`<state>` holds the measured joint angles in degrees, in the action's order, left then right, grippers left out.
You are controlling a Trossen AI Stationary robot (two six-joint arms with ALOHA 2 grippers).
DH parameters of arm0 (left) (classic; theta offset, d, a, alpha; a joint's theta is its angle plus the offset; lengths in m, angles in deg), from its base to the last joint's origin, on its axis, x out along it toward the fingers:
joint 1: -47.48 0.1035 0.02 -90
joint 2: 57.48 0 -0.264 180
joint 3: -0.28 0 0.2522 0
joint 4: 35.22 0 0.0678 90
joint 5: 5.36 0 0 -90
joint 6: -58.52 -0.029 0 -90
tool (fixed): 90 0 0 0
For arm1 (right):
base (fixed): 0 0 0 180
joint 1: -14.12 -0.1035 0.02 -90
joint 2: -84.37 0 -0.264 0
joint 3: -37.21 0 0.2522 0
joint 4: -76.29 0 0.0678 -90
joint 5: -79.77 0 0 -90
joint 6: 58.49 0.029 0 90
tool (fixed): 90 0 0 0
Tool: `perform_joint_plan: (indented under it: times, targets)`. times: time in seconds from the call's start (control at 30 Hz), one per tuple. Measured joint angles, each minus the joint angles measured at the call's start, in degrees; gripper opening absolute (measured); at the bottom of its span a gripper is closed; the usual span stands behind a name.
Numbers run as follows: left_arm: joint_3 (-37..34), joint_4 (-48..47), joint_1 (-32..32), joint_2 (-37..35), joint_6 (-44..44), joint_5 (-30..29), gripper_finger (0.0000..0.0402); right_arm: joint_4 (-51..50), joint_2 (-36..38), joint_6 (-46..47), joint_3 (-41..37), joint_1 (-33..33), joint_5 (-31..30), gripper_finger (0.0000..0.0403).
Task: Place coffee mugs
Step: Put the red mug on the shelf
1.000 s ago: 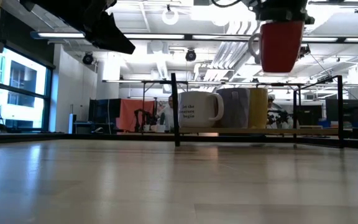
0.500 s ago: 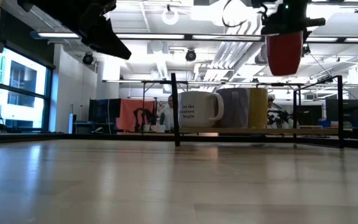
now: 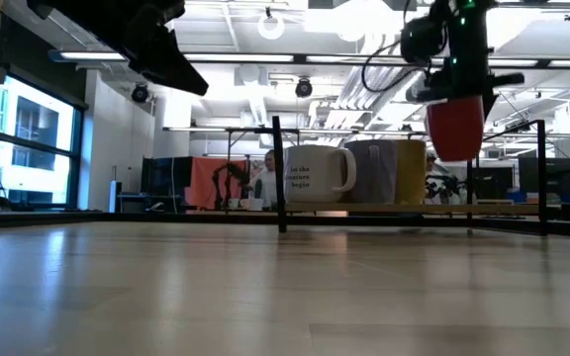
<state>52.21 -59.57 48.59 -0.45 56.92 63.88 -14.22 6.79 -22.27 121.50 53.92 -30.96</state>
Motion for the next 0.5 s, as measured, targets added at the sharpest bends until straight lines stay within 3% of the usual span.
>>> perform_joint_plan:
  times: [0.23, 0.5]
  targets:
    - [0.0, 0.06, 0.0, 0.0, 0.06, 1.25, 0.018, 7.34, 0.0, -3.81, -5.48, 4.93, 1.61, 0.001]
    - [0.0, 0.09, 0.0, 0.0, 0.94, 1.26, 0.018, 8.88, -0.04, -5.74, -5.89, 7.59, 2.64, 0.001]
